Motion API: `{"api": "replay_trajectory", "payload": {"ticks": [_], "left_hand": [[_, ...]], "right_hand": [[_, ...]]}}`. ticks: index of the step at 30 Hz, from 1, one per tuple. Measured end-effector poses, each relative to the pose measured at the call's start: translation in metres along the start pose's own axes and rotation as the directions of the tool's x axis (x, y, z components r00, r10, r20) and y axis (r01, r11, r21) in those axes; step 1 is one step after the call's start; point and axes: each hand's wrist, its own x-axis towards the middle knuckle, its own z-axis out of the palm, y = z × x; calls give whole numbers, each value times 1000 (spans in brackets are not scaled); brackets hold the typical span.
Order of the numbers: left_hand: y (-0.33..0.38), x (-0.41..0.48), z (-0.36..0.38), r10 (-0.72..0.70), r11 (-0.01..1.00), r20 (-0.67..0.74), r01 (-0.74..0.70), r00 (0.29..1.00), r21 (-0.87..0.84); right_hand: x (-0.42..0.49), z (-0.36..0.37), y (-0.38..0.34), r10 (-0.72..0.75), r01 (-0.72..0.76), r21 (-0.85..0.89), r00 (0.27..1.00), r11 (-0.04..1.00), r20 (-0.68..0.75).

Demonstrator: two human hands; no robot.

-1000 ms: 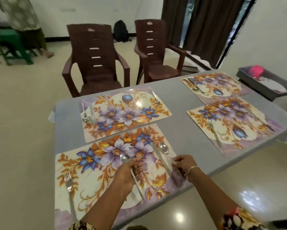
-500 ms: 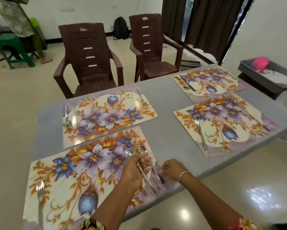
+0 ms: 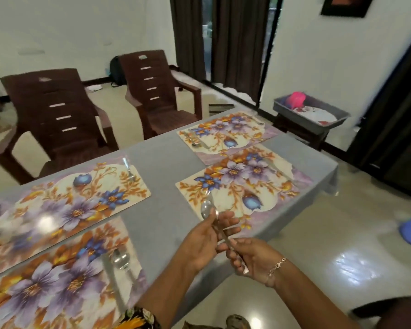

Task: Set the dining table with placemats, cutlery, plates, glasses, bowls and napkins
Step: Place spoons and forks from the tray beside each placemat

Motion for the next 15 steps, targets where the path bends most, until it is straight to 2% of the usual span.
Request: {"api": "replay_trajectory", "payload": {"ticks": [2, 4, 7, 12, 15], "left_hand": [[-2, 24, 23, 8, 1000, 21, -8, 1000, -8], [-7, 50, 44, 20, 1000, 22, -20, 1000, -11], [-15, 92, 72, 31, 997, 26, -29, 999, -73], [-16, 166, 118, 48, 987, 83, -35, 995, -158], [-10, 207, 145, 15, 989, 93, -1, 996, -147]], "right_hand": [[-3, -26, -13, -45, 45, 4, 998, 999, -44], [-1, -52, -28, -89, 82, -52, 984, 995, -153], [7, -93, -52, -112, 86, -108, 958, 990, -265], [30, -148, -102, -60, 37, -103, 970, 994, -237], [43, -182, -136, -76, 50, -126, 974, 991, -213]]}}
